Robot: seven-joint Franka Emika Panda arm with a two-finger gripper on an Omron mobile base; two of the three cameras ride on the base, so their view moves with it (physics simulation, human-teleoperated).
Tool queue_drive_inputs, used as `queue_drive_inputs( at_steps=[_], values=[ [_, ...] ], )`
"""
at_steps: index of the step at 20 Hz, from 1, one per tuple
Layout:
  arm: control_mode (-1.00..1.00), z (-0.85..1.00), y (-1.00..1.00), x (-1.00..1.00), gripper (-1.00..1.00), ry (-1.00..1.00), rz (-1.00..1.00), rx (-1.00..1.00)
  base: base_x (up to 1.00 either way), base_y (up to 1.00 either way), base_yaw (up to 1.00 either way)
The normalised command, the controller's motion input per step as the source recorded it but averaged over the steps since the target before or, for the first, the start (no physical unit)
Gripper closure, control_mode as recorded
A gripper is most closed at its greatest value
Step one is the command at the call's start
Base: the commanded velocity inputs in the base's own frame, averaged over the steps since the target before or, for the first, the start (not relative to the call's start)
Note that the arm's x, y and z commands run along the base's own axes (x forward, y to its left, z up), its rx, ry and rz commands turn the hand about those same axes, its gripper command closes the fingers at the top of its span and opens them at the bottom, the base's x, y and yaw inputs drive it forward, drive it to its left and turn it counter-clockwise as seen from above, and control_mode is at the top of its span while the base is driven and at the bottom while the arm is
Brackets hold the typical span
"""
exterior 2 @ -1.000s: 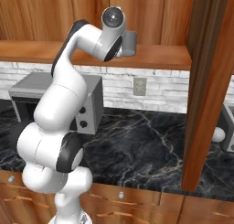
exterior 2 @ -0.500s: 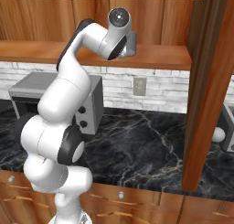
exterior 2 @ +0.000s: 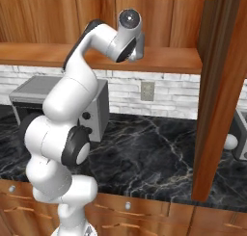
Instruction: There is a bowl on the dining counter. Grab a lemon wedge from the fridge and place it in the bowl. Then get the liquor bottle and glass cup from the cabinet and place them next to the bowl.
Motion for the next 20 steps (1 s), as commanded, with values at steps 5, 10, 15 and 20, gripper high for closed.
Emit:
queue_drive_inputs(
  at_steps=[5,10,15,20],
  values=[
    [-1.0,-0.13,-0.02,0.04,-1.0,0.0,0.0,0.0,0.0,0.0,0.0],
    [-1.0,-0.15,-0.02,0.0,-1.0,0.02,0.0,0.0,0.0,0.0,0.0],
    [-1.0,-0.17,0.0,0.0,-1.0,0.04,0.0,0.0,0.0,0.0,0.0],
    [-1.0,-0.17,0.0,0.0,1.0,0.06,0.0,0.0,0.0,0.0,0.0]
  ],
)
